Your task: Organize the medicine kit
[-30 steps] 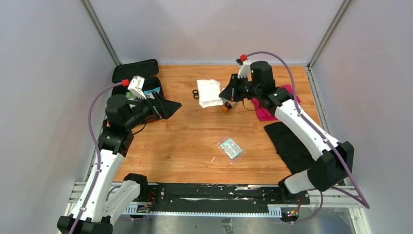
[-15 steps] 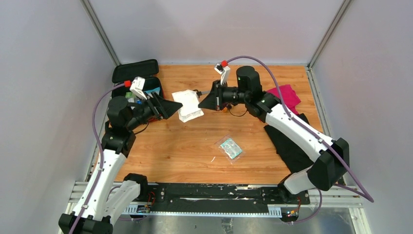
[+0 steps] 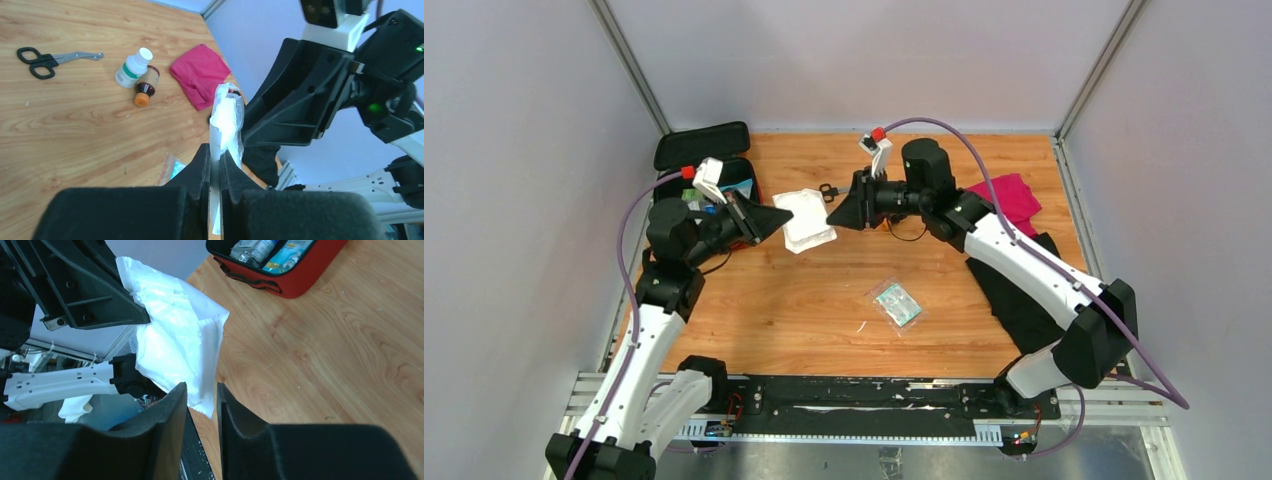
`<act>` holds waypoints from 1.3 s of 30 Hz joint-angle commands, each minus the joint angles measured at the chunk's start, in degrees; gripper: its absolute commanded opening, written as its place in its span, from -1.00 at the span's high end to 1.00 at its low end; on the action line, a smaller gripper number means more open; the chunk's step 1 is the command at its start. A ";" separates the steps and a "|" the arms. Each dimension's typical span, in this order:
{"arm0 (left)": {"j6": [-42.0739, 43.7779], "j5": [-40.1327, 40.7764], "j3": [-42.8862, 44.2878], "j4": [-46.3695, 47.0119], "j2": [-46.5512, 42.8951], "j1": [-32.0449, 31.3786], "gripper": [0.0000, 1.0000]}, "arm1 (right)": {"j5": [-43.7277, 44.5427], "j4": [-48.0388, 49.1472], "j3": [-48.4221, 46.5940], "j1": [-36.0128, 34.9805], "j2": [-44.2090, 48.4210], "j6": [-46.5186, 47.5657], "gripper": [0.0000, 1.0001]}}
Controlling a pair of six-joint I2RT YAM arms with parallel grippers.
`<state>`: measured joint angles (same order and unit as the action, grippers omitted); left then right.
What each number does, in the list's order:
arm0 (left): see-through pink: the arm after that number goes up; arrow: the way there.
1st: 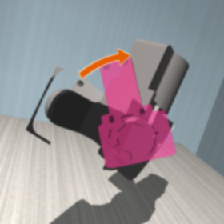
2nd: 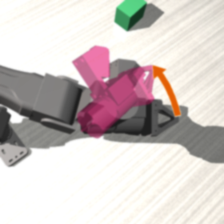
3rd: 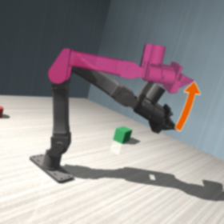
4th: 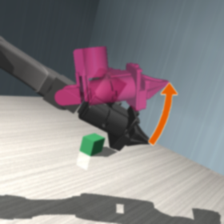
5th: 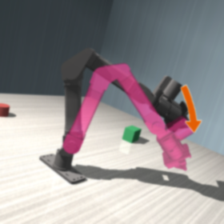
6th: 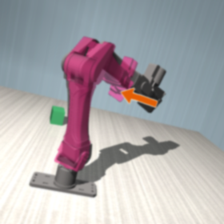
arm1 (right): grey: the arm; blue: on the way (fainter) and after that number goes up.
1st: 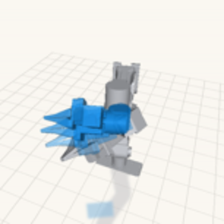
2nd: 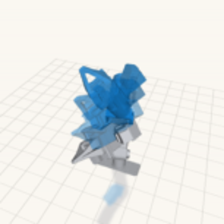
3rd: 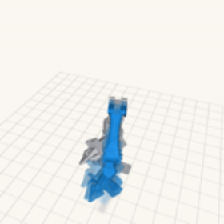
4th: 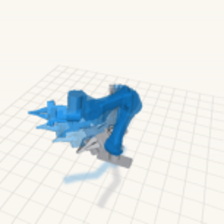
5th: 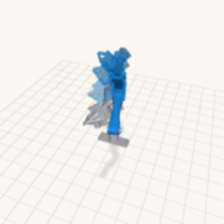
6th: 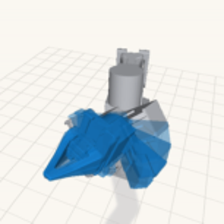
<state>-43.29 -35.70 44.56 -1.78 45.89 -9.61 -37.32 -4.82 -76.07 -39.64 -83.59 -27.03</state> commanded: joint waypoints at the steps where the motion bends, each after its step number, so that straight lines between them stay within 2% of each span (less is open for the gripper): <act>1: 3.18 2.18 2.20 -4.61 2.63 -0.24 0.99 | 9.32 -5.14 -0.06 -0.62 4.49 4.27 0.17; 3: 7.35 4.74 4.74 -10.14 5.70 -0.04 1.00 | 13.09 -6.91 0.97 -0.69 6.69 5.74 0.00; 6: 14.42 9.10 9.79 -17.47 10.87 1.75 1.00 | 18.68 -9.73 3.58 -0.69 10.19 7.46 -0.11; 12: 18.44 14.93 19.29 -23.10 22.21 12.72 1.00 | 21.12 -13.55 10.47 -0.65 16.70 8.74 -0.11; 15: 21.39 21.55 26.09 -27.48 28.60 15.68 1.00 | 21.55 -14.58 14.79 -0.65 20.15 8.58 -0.11; 19: 24.53 26.33 34.24 -30.16 38.12 18.09 1.00 | 22.60 -15.88 19.83 -0.64 24.89 8.37 -0.11; 23: 28.89 27.86 44.54 -35.23 49.19 19.17 1.00 | 23.76 -17.48 22.76 -0.67 28.26 7.46 -0.11; 26: 31.61 25.60 50.82 -37.86 56.70 19.45 1.00 | 24.19 -18.32 24.29 -0.68 30.07 7.02 -0.11; 30: 32.94 19.37 55.39 -39.21 66.05 19.48 1.00 | 26.67 -20.62 24.37 -0.64 31.30 7.88 -0.11; 35: 33.17 17.74 58.29 -39.20 72.37 19.47 1.00 | 27.39 -22.13 23.31 -0.67 30.87 8.72 -0.11; 36: 33.10 18.83 58.50 -39.18 73.33 19.53 0.99 | 27.39 -22.22 23.26 -0.62 30.62 8.74 -0.11; 37: 33.02 20.18 58.54 -39.22 73.76 19.54 0.88 | 27.30 -22.25 23.27 -0.65 30.45 8.78 -0.11; 39: 33.16 23.24 58.35 -39.25 74.16 19.54 0.55 | 27.15 -22.25 23.25 -0.65 30.02 8.76 -0.11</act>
<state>-11.38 -15.25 100.92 -39.55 119.92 9.61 -11.25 -25.12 -52.25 -39.66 -53.08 -19.35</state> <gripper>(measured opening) 0.099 0.556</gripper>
